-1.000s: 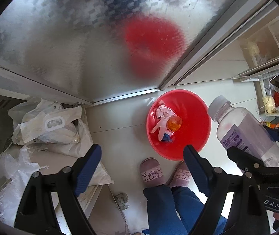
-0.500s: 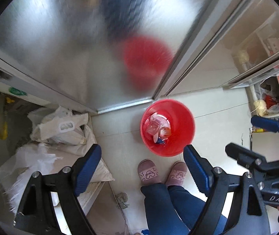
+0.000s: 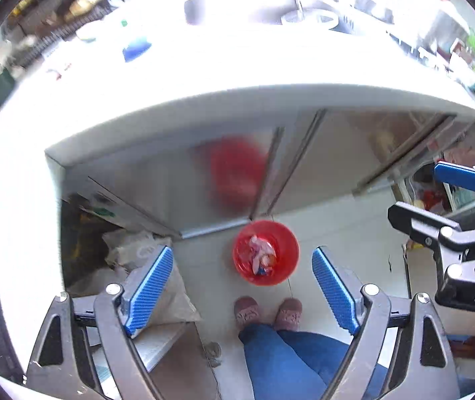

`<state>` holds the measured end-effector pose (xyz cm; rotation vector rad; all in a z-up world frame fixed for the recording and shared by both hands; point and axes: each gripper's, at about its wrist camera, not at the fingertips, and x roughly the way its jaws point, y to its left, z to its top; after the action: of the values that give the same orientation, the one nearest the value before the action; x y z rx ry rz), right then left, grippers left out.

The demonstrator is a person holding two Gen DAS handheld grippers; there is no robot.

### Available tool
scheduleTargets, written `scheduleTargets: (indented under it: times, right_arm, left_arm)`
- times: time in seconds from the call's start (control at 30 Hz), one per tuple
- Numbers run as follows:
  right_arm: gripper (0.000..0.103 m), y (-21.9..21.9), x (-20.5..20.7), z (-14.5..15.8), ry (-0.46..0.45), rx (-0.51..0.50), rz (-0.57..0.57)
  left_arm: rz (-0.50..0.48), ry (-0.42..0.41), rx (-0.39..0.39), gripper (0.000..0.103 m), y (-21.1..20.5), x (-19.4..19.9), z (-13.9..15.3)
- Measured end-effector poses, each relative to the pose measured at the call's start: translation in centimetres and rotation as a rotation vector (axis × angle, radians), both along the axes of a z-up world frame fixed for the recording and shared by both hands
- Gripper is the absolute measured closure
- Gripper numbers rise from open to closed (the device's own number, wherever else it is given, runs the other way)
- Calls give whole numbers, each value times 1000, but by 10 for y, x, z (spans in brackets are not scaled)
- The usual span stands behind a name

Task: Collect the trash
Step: 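Raise both tools to the counter toward the sauce packet and white cloth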

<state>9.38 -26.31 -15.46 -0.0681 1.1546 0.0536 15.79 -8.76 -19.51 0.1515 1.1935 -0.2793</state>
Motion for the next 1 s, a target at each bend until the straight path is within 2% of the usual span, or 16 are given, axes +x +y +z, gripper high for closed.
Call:
scheduleTargets:
  times: [0.1, 0.23, 0.47, 0.57, 0.73, 0.8, 0.83, 1.0]
  right_arm:
    - [17, 0, -2, 31, -59, 0, 11]
    - [14, 5, -1, 62, -134, 1, 35]
    - [11, 24, 19, 102, -238, -24, 105]
    - [11, 36, 34, 109, -262, -26, 144]
    - [9, 59, 69, 111, -264, -11, 188]
    - [0, 69, 85, 109, -275, -9, 204]
    - [0, 74, 95, 109, -278, -20, 209]
    - [0, 97, 154, 99, -216, -19, 230]
  left_arm:
    - [29, -40, -24, 18, 5, -2, 34]
    - [54, -96, -15, 16, 13, -2, 69]
    - [144, -165, 4, 13, 45, 15, 112]
    - [177, -193, 10, 13, 60, 30, 124]
    - [224, -213, 7, 8, 84, 61, 133]
    - [238, -206, 15, 8, 94, 81, 130]
    - [244, -205, 20, 8, 100, 91, 127]
    - [259, -159, 24, 8, 128, 147, 114]
